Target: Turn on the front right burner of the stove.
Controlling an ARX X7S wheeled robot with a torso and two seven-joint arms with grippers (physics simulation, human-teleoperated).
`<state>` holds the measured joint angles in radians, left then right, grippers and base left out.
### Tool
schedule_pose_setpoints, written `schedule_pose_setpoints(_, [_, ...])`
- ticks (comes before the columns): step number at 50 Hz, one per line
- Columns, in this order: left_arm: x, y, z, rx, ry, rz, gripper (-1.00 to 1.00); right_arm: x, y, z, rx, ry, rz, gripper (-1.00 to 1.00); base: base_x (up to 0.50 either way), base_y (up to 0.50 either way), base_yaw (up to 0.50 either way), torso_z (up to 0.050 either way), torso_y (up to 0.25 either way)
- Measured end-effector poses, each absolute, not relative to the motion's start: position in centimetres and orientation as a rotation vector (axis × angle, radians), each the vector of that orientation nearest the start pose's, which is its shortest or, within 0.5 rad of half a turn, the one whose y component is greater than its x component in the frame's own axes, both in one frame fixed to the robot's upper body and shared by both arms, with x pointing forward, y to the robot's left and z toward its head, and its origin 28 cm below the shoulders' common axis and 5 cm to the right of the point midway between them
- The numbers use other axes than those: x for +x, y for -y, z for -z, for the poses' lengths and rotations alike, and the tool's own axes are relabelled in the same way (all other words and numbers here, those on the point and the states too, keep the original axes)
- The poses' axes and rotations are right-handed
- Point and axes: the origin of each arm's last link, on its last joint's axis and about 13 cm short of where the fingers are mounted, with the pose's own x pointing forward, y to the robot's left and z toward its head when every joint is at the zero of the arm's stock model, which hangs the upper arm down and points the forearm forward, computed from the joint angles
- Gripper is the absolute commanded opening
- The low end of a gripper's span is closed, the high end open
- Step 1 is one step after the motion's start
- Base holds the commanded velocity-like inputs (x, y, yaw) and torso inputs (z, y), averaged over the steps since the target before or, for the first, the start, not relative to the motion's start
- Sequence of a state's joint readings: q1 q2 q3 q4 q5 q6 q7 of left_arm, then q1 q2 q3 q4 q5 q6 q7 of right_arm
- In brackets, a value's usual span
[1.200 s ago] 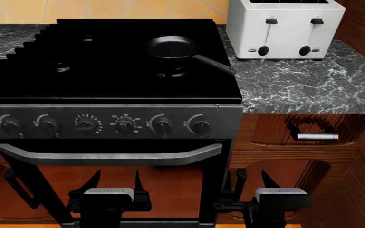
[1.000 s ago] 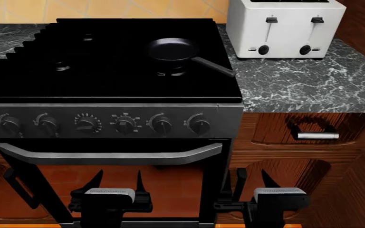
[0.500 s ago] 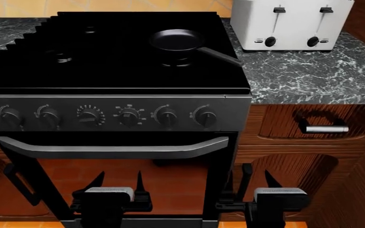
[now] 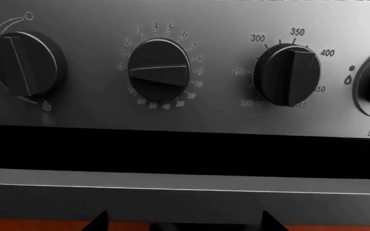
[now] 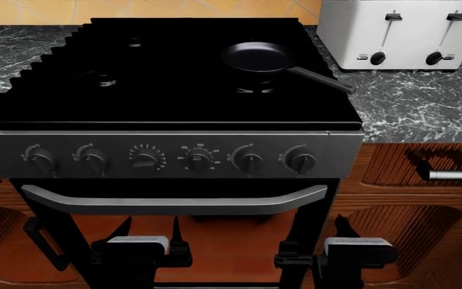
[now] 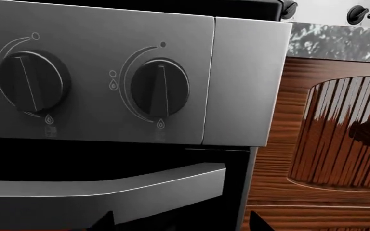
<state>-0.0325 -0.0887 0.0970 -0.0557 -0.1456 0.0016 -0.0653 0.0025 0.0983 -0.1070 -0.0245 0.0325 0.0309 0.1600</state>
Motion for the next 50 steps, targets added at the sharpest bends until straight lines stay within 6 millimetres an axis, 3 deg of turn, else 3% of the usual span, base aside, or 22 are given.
schedule_pose_setpoints(3, [21.6, -20.7, -0.8, -0.051, -0.033, 0.025, 1.00, 21.0, 9.9, -1.7, -0.066, -0.005, 0.058, 1.00, 0.02, 0.00, 0.00, 0.000, 0.000])
schedule_pose_setpoints(6, [21.6, -20.7, -0.8, -0.051, -0.032, 0.029, 1.00, 21.5, 9.9, -3.2, -0.078, 0.004, 0.069, 1.00, 0.00, 0.00, 0.00, 0.000, 0.000])
schedule_pose_setpoints(16, [21.8, -20.5, -0.7, -0.049, -0.038, 0.029, 1.00, 25.7, 10.1, -8.1, -0.126, -0.013, 0.065, 1.00, 0.00, 0.00, 0.00, 0.000, 0.000])
schedule_pose_setpoints(26, [22.0, -20.5, -0.7, -0.049, -0.041, 0.033, 1.00, 28.4, 9.6, -8.9, -0.105, -0.052, 0.046, 1.00, 0.00, 0.00, 0.00, 0.000, 0.000])
schedule_pose_setpoints(27, [22.0, -20.4, -0.7, -0.049, -0.041, 0.034, 1.00, 28.5, 9.5, -8.9, -0.102, -0.058, 0.045, -1.00, 0.00, 0.00, 0.00, 0.000, 0.000])
schedule_pose_setpoints(44, [22.1, -20.3, -0.6, -0.049, -0.042, 0.039, 1.00, 29.0, 8.7, -8.5, -0.084, -0.084, 0.031, -1.00, 0.01, 0.00, 0.00, 0.000, 0.000])
schedule_pose_setpoints(50, [22.2, -20.3, -0.6, -0.047, -0.040, 0.040, 1.00, 28.9, 8.6, -8.7, -0.190, -0.094, 0.041, -1.00, 0.02, 0.00, 0.01, 0.000, 0.000])
